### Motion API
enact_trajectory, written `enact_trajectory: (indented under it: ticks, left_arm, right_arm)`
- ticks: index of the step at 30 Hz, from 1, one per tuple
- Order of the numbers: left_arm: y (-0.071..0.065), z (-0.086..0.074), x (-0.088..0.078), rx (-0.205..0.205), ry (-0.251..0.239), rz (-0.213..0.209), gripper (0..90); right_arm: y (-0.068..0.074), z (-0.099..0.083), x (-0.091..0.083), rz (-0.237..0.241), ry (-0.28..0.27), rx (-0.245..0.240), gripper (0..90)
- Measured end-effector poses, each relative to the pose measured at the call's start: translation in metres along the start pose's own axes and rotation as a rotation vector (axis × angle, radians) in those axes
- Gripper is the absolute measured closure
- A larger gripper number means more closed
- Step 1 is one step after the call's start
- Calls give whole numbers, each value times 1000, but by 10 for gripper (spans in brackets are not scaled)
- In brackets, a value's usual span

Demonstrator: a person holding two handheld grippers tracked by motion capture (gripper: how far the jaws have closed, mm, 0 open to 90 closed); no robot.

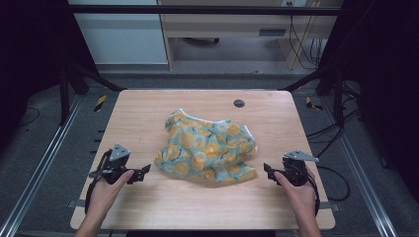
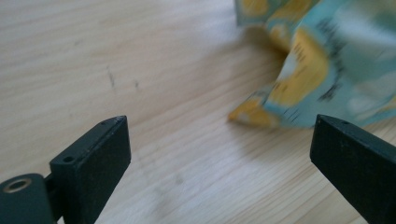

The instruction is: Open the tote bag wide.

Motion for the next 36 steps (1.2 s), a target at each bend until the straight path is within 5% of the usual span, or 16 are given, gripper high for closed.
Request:
enact_trajectory:
  ticks: [6,14,20,30,36]
  left_arm:
    - [-4,31,-5,26,-41,-16,57]
    - [9,85,-10,42,-90,8,68]
    - [9,92,-12,60,-88,14,67]
    - [4,78,-17,63,-76,3,66]
    - [7,90,-20,76,-82,15,67]
  right_arm:
    - [8,3,-4,28,-28,-6,180]
    - [14,7,-9,55,-60,-26,205]
    - [17,8,-9,72,-62,-33,243]
    - [35,34,-10,128,-64,-101,309]
    - [47,42,-12,146,-67,-133,328]
Point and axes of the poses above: each handheld gripper's, and its own axes: x roughly forward along the jaws, z roughly out of its top, y roughly to its left, the point moved 4 cm from there along x, roughly forward along the jaws, and after that the axes turned 14 degrees about x, right-handed, at the moved point
